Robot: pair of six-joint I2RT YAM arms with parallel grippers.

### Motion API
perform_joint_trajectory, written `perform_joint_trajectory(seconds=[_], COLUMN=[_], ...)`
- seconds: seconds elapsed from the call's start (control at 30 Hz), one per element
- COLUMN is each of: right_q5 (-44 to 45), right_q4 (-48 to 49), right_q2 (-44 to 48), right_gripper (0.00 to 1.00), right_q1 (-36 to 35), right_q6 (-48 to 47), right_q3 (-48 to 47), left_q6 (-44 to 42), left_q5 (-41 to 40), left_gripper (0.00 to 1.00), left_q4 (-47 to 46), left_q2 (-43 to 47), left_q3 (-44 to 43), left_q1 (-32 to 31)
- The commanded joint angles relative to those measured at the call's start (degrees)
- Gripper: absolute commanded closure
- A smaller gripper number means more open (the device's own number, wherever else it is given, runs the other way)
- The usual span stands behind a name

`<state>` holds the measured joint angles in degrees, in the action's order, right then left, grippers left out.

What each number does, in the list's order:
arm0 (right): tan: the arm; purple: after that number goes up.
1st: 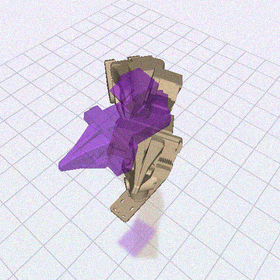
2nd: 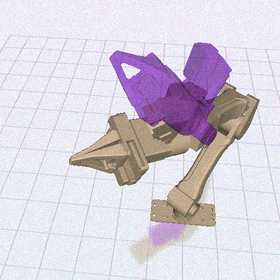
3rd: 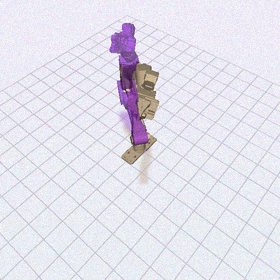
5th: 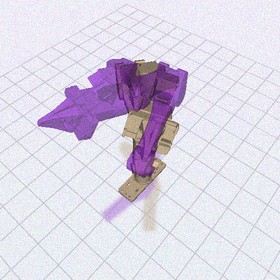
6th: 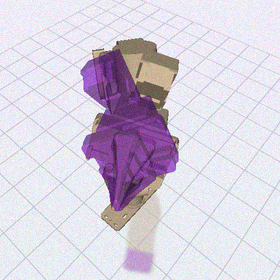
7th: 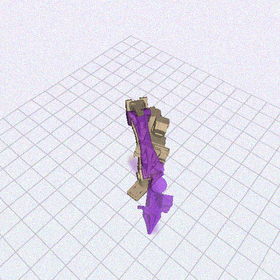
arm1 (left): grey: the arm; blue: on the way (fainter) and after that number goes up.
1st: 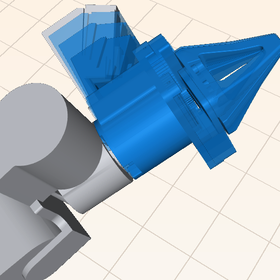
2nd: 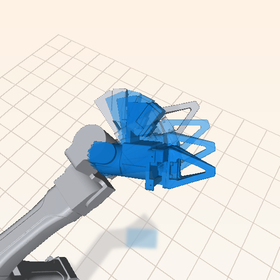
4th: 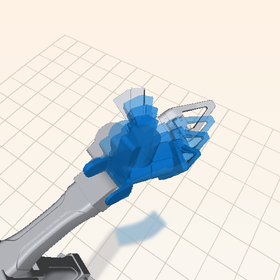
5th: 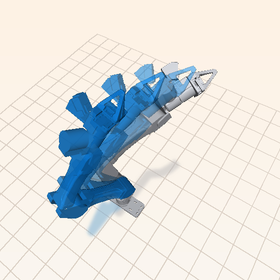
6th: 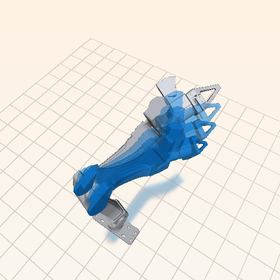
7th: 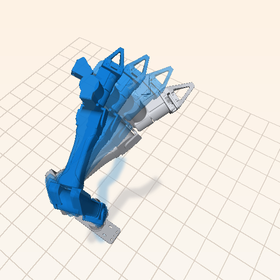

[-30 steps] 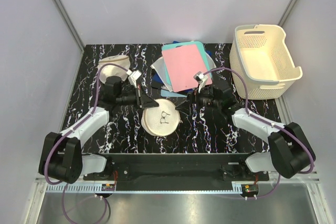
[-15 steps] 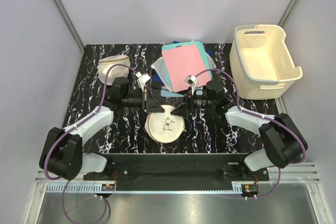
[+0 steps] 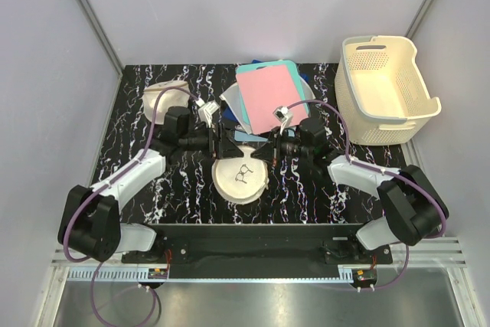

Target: Unzip the laundry bag and remove the bra

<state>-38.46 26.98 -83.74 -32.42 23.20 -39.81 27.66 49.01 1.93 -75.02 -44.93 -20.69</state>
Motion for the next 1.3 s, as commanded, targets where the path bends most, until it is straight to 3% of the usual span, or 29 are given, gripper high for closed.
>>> perform_joint_trajectory(seconds=[0.0, 0.23, 0.43, 0.67, 0.93, 1.27], right_q5=[18.2, 28.0, 34.4, 37.5, 36.9, 36.4], right_q4=[1.8, 5.3, 7.9, 6.9, 8.2, 9.1], right_q2=[3.0, 0.8, 1.8, 4.4, 3.6, 4.5], right_gripper=[1.00, 1.00, 1.00, 1.00, 1.00, 1.00], right_q1=[-0.2, -0.2, -0.2, -0.3, -0.7, -1.1], right_q6=[8.2, 18.9, 22.5, 22.1, 22.8, 23.1], right_q3=[0.7, 2.1, 4.8, 5.4, 5.5, 6.4], left_q6=[-4.5, -0.3, 5.3, 13.7, 24.9, 26.2], left_q5=[-12.9, -25.4, -29.0, -27.0, -23.3, -24.6], left_gripper=[0.17, 0.20, 0.24, 0.31, 0.35, 0.37], left_q4=[8.1, 8.7, 4.9, -7.3, -26.9, -30.0], left_q2=[2.0, 6.1, 10.1, 12.6, 5.9, -1.7], left_q3=[-3.3, 2.5, 8.8, 16.5, 20.6, 17.0], left_q1=[-0.2, -0.4, -1.0, -1.8, -4.1, -6.8])
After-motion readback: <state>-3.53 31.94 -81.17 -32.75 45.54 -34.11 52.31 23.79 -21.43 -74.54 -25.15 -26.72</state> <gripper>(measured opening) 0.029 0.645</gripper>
